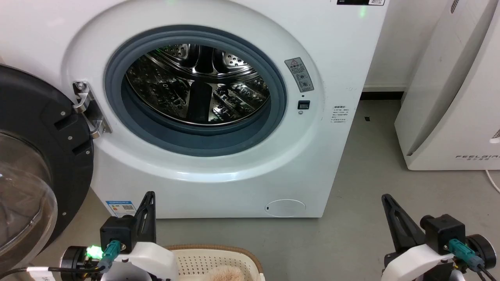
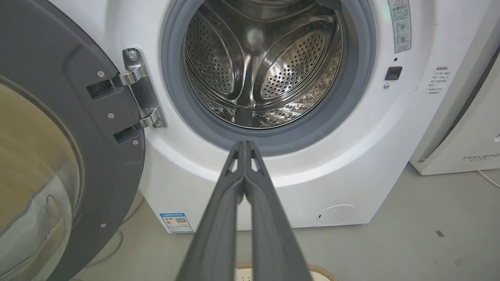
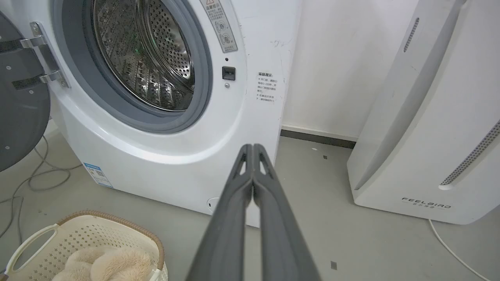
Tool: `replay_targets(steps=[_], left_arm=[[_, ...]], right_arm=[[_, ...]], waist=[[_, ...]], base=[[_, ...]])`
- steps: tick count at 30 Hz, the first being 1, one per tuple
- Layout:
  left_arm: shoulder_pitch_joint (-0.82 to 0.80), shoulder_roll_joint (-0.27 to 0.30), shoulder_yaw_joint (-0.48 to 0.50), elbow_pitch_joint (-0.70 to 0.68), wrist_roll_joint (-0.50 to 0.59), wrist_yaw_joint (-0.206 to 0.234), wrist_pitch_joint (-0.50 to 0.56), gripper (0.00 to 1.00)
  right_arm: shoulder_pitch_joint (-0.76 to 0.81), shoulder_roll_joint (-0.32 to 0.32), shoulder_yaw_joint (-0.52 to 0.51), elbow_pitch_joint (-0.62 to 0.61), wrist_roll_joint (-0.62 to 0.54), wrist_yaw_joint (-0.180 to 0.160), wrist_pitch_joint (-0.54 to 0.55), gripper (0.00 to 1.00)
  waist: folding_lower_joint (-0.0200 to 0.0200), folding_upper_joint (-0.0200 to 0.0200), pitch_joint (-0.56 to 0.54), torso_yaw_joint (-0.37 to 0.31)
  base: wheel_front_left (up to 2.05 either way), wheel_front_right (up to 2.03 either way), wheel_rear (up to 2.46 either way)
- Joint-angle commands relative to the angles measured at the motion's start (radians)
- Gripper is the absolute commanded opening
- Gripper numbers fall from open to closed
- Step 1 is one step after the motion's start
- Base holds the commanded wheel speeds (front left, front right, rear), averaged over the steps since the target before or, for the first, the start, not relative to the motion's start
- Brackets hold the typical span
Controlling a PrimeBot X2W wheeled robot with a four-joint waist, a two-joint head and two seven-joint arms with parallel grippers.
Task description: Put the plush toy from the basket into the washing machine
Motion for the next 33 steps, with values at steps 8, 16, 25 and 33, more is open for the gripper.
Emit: replay_targets(steps=[8, 16, 25, 33], left_arm=[[0.000, 0.000, -0.001, 0.001, 0.000, 0.001, 0.000, 1.00], [-0.007, 0.000, -0.011, 0.008, -0.007, 0.015, -0.016, 1.00], [-0.039, 0.000, -0.027, 0.066, -0.019, 0.016, -0.034, 1.00], [-0.095, 0.001, -0.048, 0.187, -0.024, 0.005, -0.051, 1.00]], right_arm=[[0.000, 0.000, 0.000, 0.000, 0.001, 0.000, 0.000, 1.00], [-0.001, 0.000, -0.013, -0.004, 0.024, 0.000, -0.015, 1.00], [-0.008, 0.000, -0.017, -0.013, 0.055, 0.000, -0.034, 1.00], [-0.024, 0.000, -0.017, -0.019, 0.077, 0.000, -0.051, 1.00]], waist=[[0.0000, 0.0000, 0.000, 0.000], [0.0000, 0.0000, 0.005, -0.001], [0.0000, 0.0000, 0.028, -0.006], [0.0000, 0.0000, 0.071, -0.020]], base=[[0.00, 0.00, 0.00], [0.00, 0.00, 0.00], [0.00, 0.00, 0.00], [0.00, 0.00, 0.00]])
